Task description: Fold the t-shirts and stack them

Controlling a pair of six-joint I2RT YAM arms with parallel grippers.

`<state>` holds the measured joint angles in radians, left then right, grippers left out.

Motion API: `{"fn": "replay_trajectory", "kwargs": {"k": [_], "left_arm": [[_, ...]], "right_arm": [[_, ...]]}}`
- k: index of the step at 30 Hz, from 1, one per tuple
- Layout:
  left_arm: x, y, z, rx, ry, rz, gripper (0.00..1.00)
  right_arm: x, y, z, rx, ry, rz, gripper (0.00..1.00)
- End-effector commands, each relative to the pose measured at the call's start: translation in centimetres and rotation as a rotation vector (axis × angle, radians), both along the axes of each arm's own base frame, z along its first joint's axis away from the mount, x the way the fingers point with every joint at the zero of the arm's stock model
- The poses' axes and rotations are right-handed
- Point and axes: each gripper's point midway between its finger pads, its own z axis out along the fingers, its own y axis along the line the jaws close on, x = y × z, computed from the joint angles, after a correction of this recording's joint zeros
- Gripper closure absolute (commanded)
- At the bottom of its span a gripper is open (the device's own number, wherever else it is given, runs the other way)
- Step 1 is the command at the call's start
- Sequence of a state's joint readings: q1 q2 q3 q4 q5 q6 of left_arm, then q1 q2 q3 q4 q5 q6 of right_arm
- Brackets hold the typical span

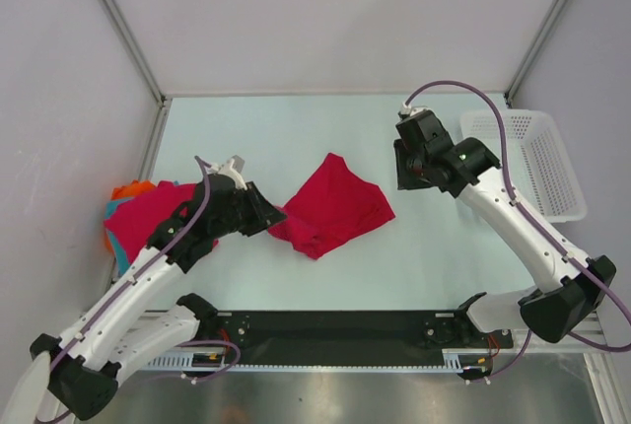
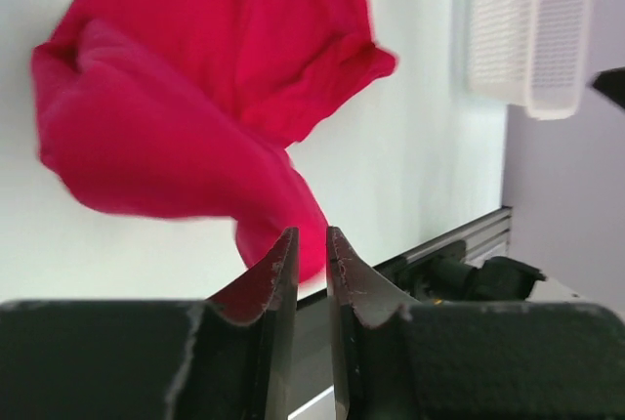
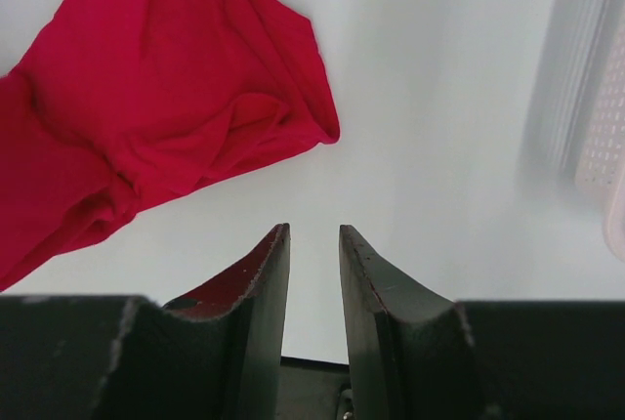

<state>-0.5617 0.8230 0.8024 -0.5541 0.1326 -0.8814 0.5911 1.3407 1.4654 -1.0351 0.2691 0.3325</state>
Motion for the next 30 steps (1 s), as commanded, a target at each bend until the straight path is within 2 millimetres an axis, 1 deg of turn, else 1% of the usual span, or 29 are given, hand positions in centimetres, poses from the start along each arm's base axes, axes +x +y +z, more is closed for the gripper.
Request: {"fn": "replay_trajectory", "kwargs": {"k": [1,3,4,6,7,9,11,12,14,16,17,18,19,23,24,25,28,29,30], "left_arm": [[0.1,-0.2,-1.0,0.006,0.032,0.007,0.78],[0.5,-0.4,-0.7,0.006,0.021,0.000,0.78],[0.7,-0.6,-1.0,0.013,0.030,-0.005,0.78],[1.2,-1.1,-0.8,0.010,0.026,-0.015,0.77],[1.6,-1.4,-1.3,0.016,0.042,-0.020,0.77],[2.0,-2.2,-1.0,-0.001,0.041,-0.042,0.77],[2.6,-3.0,-1.5,-0.004,0.057,-0.057,0.77],[2.6,-3.3,-1.5,-0.009,0.065,-0.072,0.77],[2.3,-3.4,-1.6,-0.007,0.078,-0.083,0.77],[1.7,-2.1,-2.7,0.031,0.099,-0.042,0.77],[1.2,-1.3,-2.1,0.024,0.074,-0.017,0.77],[0.5,-0.5,-3.5,0.034,0.109,0.017,0.77],[0.0,0.4,-4.1,0.046,0.116,0.054,0.77],[-3.2,2.5,-6.3,-0.013,0.205,0.164,0.76],[-4.0,3.2,-6.5,-0.029,0.196,0.187,0.75],[-4.5,4.4,-7.2,-0.003,0.211,0.234,0.75],[-5.6,5.9,-7.6,-0.062,0.216,0.330,0.65],[-5.6,6.0,-7.6,-0.103,0.229,0.365,0.63],[-5.9,6.1,-8.4,-0.115,0.249,0.381,0.63]], "right_arm": [[-0.3,-0.4,0.9,0.018,-0.039,-0.027,0.68],[-0.3,-0.6,1.0,0.013,-0.046,-0.032,0.68],[-0.3,-0.8,1.0,0.003,-0.048,-0.037,0.68],[-0.2,-1.0,0.9,-0.008,-0.049,-0.039,0.68],[-0.1,-1.1,1.0,-0.016,-0.054,-0.041,0.68],[0.0,-1.3,0.9,-0.026,-0.053,-0.041,0.67],[0.2,-1.3,0.9,-0.030,-0.053,-0.044,0.68],[0.2,-1.3,0.8,-0.031,-0.051,-0.042,0.68],[0.3,-1.1,0.4,-0.033,-0.042,-0.035,0.67],[0.5,-1.0,0.0,-0.042,-0.032,-0.033,0.67],[0.5,-1.0,-0.1,-0.043,-0.029,-0.029,0.67],[0.7,-1.0,-0.2,-0.047,-0.029,-0.029,0.67],[0.8,-0.9,-0.4,-0.053,-0.022,-0.025,0.67],[1.5,-0.6,-0.6,-0.044,-0.025,-0.012,0.67],[1.8,-0.4,-0.6,-0.034,-0.029,-0.007,0.67],[1.8,0.1,-0.6,-0.015,-0.027,0.008,0.67],[2.1,1.1,-1.0,0.017,-0.013,0.038,0.67],[2.2,1.4,-1.1,0.023,-0.007,0.046,0.67],[2.3,1.8,-1.1,0.037,-0.007,0.060,0.67]]}}
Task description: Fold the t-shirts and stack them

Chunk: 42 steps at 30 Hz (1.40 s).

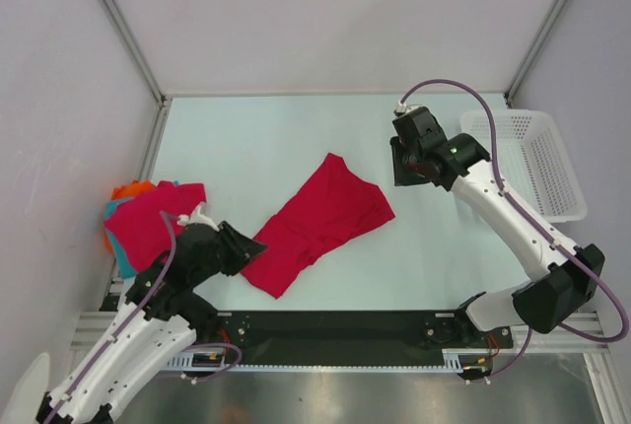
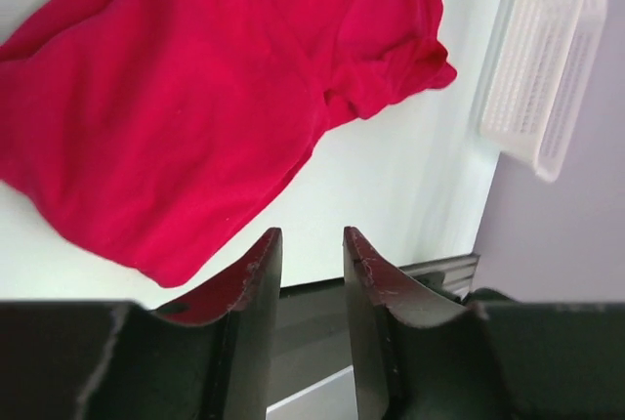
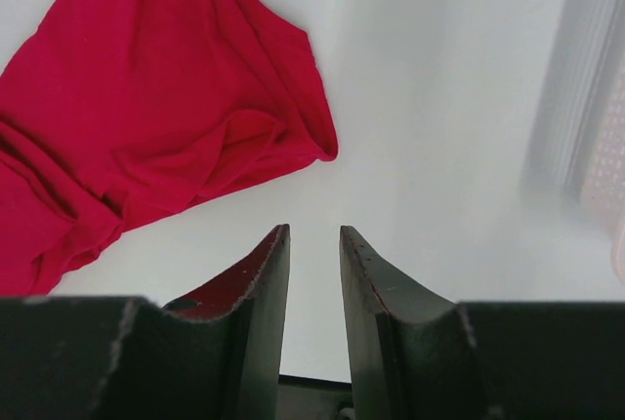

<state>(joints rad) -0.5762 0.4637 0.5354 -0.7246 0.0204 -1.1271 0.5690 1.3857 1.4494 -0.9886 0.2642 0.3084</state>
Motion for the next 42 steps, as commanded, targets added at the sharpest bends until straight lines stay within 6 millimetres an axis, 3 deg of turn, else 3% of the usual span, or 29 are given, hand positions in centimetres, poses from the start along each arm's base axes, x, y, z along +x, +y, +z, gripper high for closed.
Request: {"fn": "replay_trajectory", "kwargs": {"k": [1,7,9,14,18,23,38,42], "left_arm": [[-1.0,1.8,-2.0,-0.074,0.087,0.181,0.62],[-1.7,3.5,-4.4,-0.009,0.176,0.272,0.59],[-1.3,3.6,-4.1,0.058,0.167,0.250,0.58],[-0.8,2.3,-5.1,0.322,0.260,0.121,0.51],[-1.5,-0.1,-6.3,0.315,0.287,0.082,0.50],[-3.2,-0.9,-7.4,0.292,0.314,0.093,0.50],[-7.6,1.2,-10.6,0.265,0.396,0.211,0.49],[-7.3,1.6,-10.8,0.284,0.380,0.236,0.49]], "right_arm": [[0.9,1.9,0.3,0.059,-0.018,0.067,0.67],[1.2,2.4,0.8,0.084,-0.021,0.095,0.67],[1.4,2.7,0.9,0.096,-0.022,0.102,0.67],[1.7,3.0,0.8,0.130,-0.020,0.107,0.67],[1.5,2.9,0.8,0.143,-0.016,0.114,0.67],[1.0,2.7,0.9,0.163,-0.016,0.120,0.67],[0.3,3.4,1.0,0.205,0.001,0.137,0.67],[0.4,3.7,0.8,0.205,0.009,0.141,0.67]]}}
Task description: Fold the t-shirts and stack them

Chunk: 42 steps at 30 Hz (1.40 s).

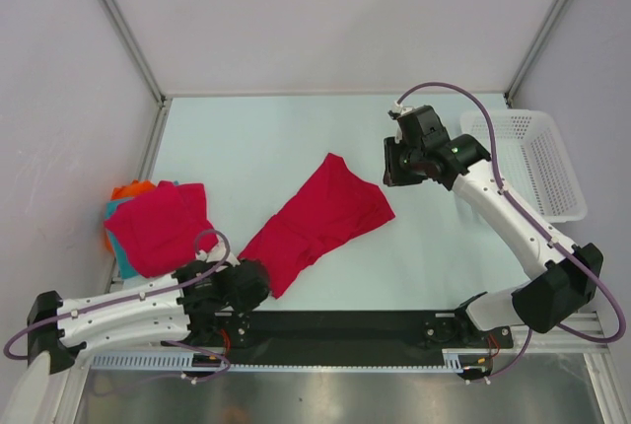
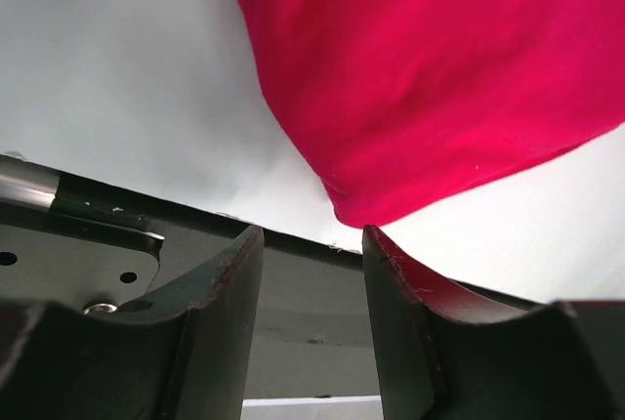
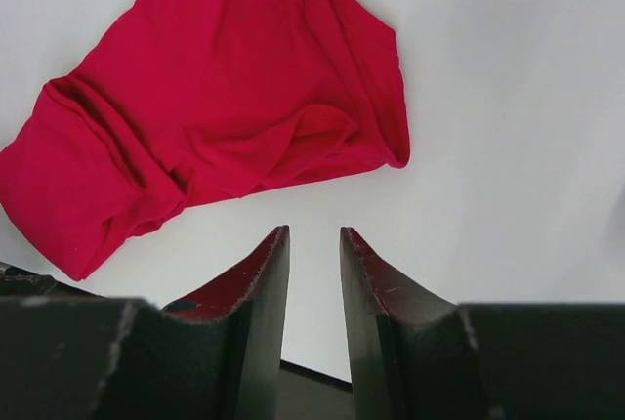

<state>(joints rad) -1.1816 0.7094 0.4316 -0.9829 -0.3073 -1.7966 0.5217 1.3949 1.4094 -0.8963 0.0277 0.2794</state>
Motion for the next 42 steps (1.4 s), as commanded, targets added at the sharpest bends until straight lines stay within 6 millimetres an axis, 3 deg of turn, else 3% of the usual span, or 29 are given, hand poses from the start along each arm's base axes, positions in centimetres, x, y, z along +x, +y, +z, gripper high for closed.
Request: {"fn": "replay_trajectory", "kwargs": {"k": [1,16,28,34,35,42], "left_arm": [[0.9,0.9,-0.2,0.027,-0.032,0.093,0.49],[2.5,1.3,0.3,0.041,-0.117,0.139,0.49],[3.1,-0.5,-0.4,0.044,-0.129,0.089,0.50],[3.0,-0.6,-0.9,0.034,-0.129,0.074,0.71],[3.0,-0.6,-0.9,0.034,-0.130,0.073,0.83],[3.4,-0.8,0.0,0.039,-0.158,0.036,1.00]], "right_arm": [[0.4,0.9,1.4,0.041,-0.040,0.016,0.67],[0.8,0.6,0.7,0.010,-0.032,0.012,0.67],[0.8,0.3,0.9,0.001,-0.033,-0.004,0.67],[0.6,0.1,0.9,-0.006,-0.035,-0.009,0.67],[0.6,0.0,1.0,-0.006,-0.038,-0.010,0.67],[0.2,-0.2,1.1,-0.005,-0.036,-0.010,0.67]]}}
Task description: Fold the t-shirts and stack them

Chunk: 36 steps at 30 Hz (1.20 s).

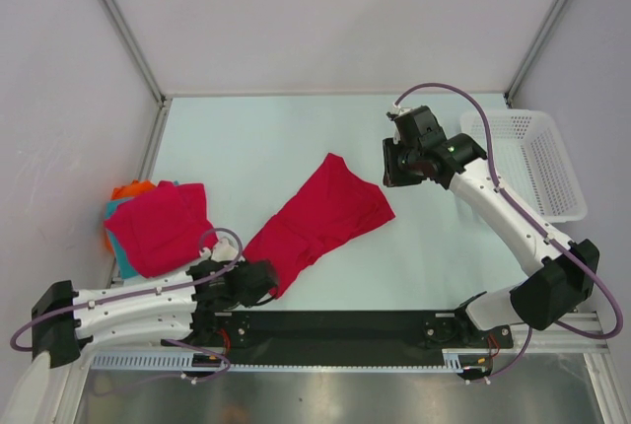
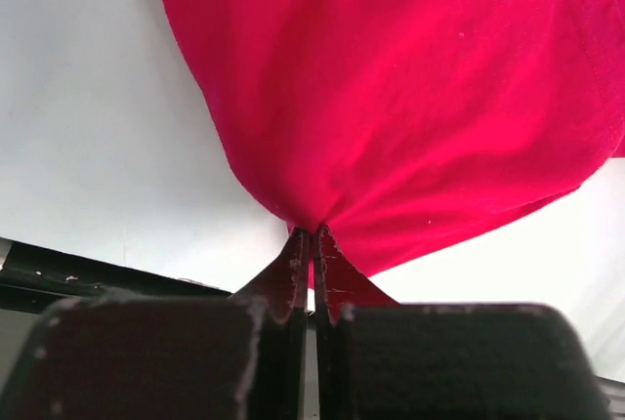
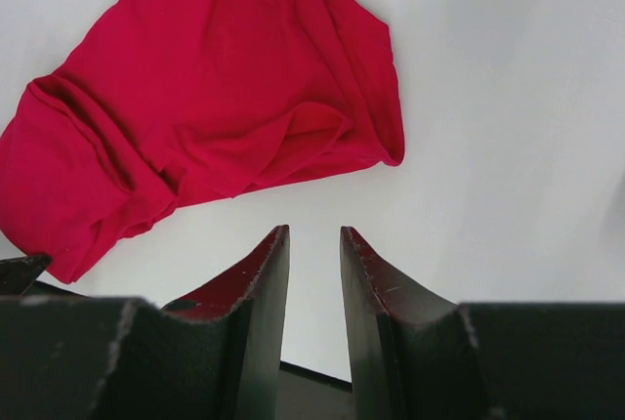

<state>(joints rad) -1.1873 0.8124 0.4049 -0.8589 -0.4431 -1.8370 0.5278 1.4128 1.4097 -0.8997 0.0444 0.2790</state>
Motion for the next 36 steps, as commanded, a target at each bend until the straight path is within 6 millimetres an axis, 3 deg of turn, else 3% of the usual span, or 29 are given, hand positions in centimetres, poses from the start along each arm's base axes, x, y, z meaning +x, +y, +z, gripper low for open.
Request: {"fn": "replay_trajectory", "kwargs": {"k": [1,3,10,13,19,23,24,26,27,29,30,32,33,36], "left_arm": [[0.8,-0.6,1.3,0.008,-0.050,-0.042,1.00],[1.0,-0.8,1.9,0.023,-0.066,-0.064,1.00],[3.1,-2.8,7.5,0.042,-0.166,-0.130,1.00],[3.8,-3.5,9.0,0.062,-0.192,-0.157,1.00],[5.3,-4.4,10.5,0.077,-0.223,-0.191,1.00],[7.4,-5.1,11.4,0.071,-0.254,-0.218,1.00],[8.3,-5.9,12.4,0.042,-0.282,-0.219,1.00],[9.5,-6.5,12.3,0.078,-0.280,-0.251,1.00],[10.4,-7.5,13.5,0.055,-0.308,-0.257,1.00],[11.6,-8.4,12.8,0.101,-0.289,-0.303,1.00],[12.5,-9.6,13.8,0.082,-0.311,-0.311,1.00],[13.5,-10.9,12.9,0.105,-0.288,-0.358,1.00],[14.2,-12.2,13.8,0.081,-0.312,-0.370,1.00],[15.6,-14.6,13.5,0.072,-0.306,-0.416,1.00]], "right_arm": [[0.0,-0.2,1.7,0.018,-0.049,-0.004,0.67],[0.0,-0.2,1.8,0.021,-0.051,-0.008,0.67],[-0.4,-0.6,2.5,0.021,-0.065,-0.012,0.67],[-0.5,-0.9,2.6,0.017,-0.069,-0.016,0.67],[-0.7,-1.3,3.0,0.016,-0.078,-0.026,0.67],[-0.7,-1.4,3.2,0.015,-0.082,-0.030,0.67],[-0.7,-1.5,3.4,0.015,-0.086,-0.032,0.67],[-0.7,-1.8,3.5,0.004,-0.087,-0.037,0.67],[-0.7,-1.9,3.6,0.002,-0.089,-0.041,0.67],[-0.6,-2.2,3.8,-0.001,-0.094,-0.048,0.67],[-0.6,-2.3,4.0,-0.001,-0.099,-0.047,0.67],[-0.6,-2.7,4.0,-0.007,-0.099,-0.058,0.67],[-0.6,-2.8,4.1,-0.010,-0.100,-0.059,0.67],[-0.6,-3.4,4.1,-0.016,-0.101,-0.072,0.67]]}}
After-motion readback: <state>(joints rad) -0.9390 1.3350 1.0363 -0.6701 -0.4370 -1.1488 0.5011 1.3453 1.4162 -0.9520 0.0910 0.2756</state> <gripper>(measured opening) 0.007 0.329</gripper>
